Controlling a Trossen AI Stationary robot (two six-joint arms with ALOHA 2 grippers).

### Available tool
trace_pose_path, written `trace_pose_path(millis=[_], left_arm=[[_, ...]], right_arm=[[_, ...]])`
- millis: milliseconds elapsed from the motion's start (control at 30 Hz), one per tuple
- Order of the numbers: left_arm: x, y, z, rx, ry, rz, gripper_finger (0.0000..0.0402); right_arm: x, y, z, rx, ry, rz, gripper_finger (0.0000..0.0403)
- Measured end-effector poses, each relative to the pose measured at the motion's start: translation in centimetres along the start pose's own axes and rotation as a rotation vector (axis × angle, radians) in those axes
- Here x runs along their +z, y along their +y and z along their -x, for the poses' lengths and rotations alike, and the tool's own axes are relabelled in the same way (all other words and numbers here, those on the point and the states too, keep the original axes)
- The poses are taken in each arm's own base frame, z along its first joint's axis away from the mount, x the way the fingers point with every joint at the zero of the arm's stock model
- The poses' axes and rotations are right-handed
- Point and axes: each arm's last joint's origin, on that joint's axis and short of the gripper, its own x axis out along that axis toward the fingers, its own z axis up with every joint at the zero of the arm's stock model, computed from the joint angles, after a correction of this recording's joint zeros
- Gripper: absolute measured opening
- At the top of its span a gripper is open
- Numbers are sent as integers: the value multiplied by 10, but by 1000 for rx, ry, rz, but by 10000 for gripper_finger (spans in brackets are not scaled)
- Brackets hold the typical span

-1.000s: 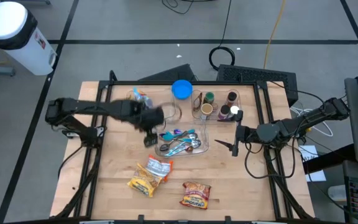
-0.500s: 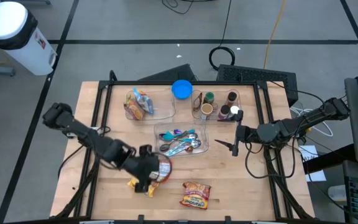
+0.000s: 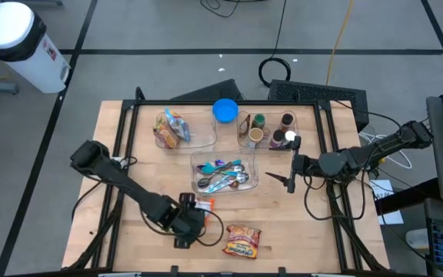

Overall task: Pick & Place Food Item
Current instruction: Put the yellow noodle bag into the top left transparent bin

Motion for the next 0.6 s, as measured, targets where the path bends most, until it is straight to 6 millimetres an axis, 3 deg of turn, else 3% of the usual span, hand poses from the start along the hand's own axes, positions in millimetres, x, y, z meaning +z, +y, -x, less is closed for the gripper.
trace_pose_path(millis=[233,600], left_arm=[[0,3,-16,-51,88,7,273],[5,13,-13,-210,146,3,54]], right_arm=[[0,0,0,0,-3,-3,380],[0,0,0,0,-3,-3,380]])
